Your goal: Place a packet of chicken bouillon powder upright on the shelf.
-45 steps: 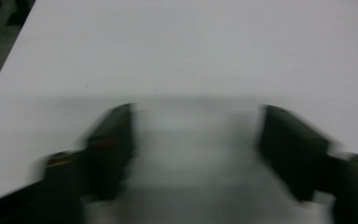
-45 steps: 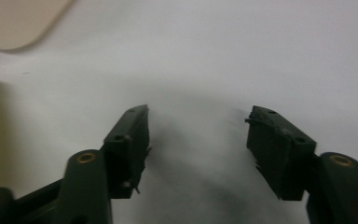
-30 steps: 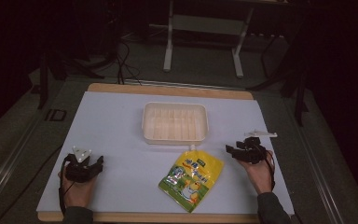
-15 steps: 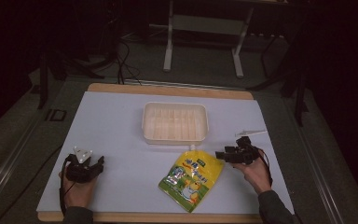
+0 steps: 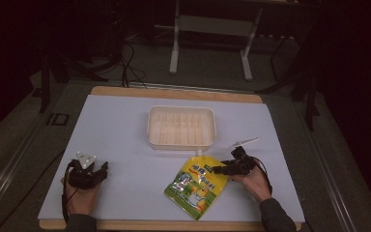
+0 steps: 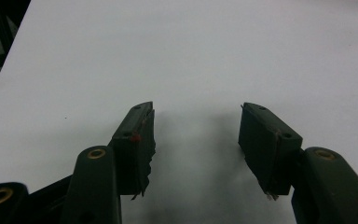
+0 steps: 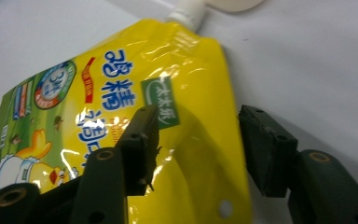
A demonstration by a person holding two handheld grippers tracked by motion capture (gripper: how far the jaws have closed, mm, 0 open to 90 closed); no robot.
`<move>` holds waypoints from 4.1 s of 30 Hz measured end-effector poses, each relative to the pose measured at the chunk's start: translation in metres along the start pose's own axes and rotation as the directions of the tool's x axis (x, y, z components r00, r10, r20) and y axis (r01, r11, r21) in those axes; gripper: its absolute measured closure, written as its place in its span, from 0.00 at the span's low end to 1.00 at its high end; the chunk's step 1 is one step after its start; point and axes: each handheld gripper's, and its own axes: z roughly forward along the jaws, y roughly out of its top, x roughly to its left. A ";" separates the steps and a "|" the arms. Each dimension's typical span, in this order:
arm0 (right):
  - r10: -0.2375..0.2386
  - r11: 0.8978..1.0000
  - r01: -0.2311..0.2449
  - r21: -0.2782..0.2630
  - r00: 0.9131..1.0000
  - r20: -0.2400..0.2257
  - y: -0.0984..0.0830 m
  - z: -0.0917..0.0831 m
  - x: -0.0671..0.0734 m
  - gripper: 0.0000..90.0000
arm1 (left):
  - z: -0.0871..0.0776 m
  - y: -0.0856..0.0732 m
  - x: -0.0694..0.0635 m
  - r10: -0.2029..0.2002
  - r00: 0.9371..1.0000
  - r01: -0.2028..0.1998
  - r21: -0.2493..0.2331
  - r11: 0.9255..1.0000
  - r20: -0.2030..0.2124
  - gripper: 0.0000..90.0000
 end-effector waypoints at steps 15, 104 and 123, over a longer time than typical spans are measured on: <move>-0.014 0.991 0.011 0.133 1.000 0.021 0.014 0.012 0.013 0.74 | 0.001 0.000 0.000 0.001 1.000 -0.001 0.006 1.000 -0.002 0.49; -0.139 0.987 0.156 0.029 0.939 -0.315 0.099 -0.070 0.087 1.00 | -0.002 0.000 0.001 -0.021 1.000 0.021 -0.033 0.999 -0.013 0.49; -0.135 0.990 0.115 -0.085 0.942 -0.307 0.105 -0.079 0.094 1.00 | -0.003 0.000 0.000 -0.018 1.000 0.018 -0.042 0.999 -0.014 0.49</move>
